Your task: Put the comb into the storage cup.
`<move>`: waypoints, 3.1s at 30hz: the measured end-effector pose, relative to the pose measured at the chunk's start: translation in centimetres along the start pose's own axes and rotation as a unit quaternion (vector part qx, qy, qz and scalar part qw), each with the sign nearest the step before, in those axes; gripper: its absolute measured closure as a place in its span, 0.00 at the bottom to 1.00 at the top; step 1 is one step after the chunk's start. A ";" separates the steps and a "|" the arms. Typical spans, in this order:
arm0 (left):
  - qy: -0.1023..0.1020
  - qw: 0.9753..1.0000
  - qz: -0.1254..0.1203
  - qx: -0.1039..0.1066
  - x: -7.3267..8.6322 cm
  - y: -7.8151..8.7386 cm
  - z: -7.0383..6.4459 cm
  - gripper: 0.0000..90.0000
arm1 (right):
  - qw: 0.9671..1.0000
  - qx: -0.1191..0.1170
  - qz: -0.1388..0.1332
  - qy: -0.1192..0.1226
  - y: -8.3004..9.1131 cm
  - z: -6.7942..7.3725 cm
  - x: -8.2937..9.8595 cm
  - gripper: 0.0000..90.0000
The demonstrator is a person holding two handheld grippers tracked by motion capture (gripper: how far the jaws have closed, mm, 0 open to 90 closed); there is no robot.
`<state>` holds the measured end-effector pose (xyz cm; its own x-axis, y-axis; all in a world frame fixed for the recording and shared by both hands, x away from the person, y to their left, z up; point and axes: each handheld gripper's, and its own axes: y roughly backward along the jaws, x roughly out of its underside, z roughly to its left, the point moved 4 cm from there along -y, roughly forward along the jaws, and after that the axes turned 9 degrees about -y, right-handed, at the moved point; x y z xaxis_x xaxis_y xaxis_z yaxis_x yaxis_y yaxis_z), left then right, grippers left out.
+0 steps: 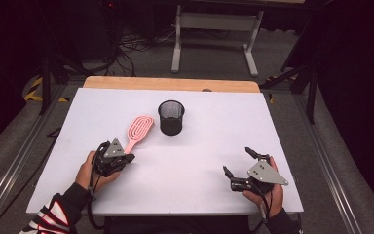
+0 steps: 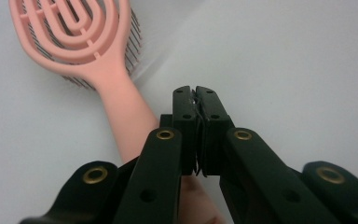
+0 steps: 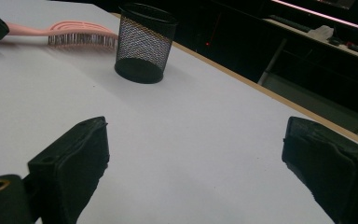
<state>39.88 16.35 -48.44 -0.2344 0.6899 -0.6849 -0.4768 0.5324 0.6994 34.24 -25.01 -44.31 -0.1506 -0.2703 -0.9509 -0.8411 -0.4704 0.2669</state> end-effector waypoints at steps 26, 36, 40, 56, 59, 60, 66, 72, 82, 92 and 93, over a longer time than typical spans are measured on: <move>0.016 0.999 -0.035 -0.038 1.4 4.5 0.5 0.85 | 1.000 -0.005 0.014 -0.007 -0.3 -0.2 0.3 0.09; 0.037 0.997 -0.024 -0.063 1.1 4.8 1.7 0.51 | 1.000 -0.008 0.018 -0.005 -0.4 0.0 0.4 0.09; 0.052 0.996 -0.024 -0.066 0.5 4.8 2.2 0.29 | 1.000 -0.009 0.021 -0.006 -0.6 -0.1 0.5 0.09; 0.085 0.993 0.077 -0.013 -2.0 0.4 4.7 0.11 | 0.999 -0.013 0.031 -0.003 -0.8 0.1 0.7 0.09; 0.103 0.988 0.111 -0.013 -2.6 -0.8 5.6 0.16 | 0.999 -0.011 0.036 0.000 -0.9 0.1 0.8 0.09; 0.103 0.988 0.111 -0.013 -2.6 -0.8 5.6 0.19 | 0.999 -0.011 0.036 0.000 -0.9 0.1 0.8 0.09; 0.112 0.984 0.135 0.018 -2.8 -2.3 6.0 0.32 | 0.999 -0.012 0.037 -0.001 -1.0 0.1 0.9 0.09; 0.119 0.980 0.156 0.021 -2.5 -3.4 6.2 0.44 | 0.999 -0.015 0.037 -0.002 -1.0 0.1 0.9 0.09; 0.115 0.982 0.152 0.019 -2.8 -3.5 6.4 0.70 | 0.999 -0.015 0.037 -0.004 -1.0 0.1 0.9 0.09; 0.111 0.983 0.145 0.015 -2.7 -3.4 6.2 0.77 | 0.999 -0.016 0.037 -0.002 -1.0 0.1 0.9 0.09; 0.112 0.983 0.143 0.014 -2.7 -3.4 6.2 0.77 | 0.999 -0.016 0.037 -0.002 -1.0 0.1 0.9 0.09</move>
<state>47.36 15.71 -47.70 -0.5373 0.6896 -0.4856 -0.3426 0.3478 0.8728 34.90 -24.67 -45.42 -0.2140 -0.3030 -0.9286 -0.8105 -0.4756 0.3420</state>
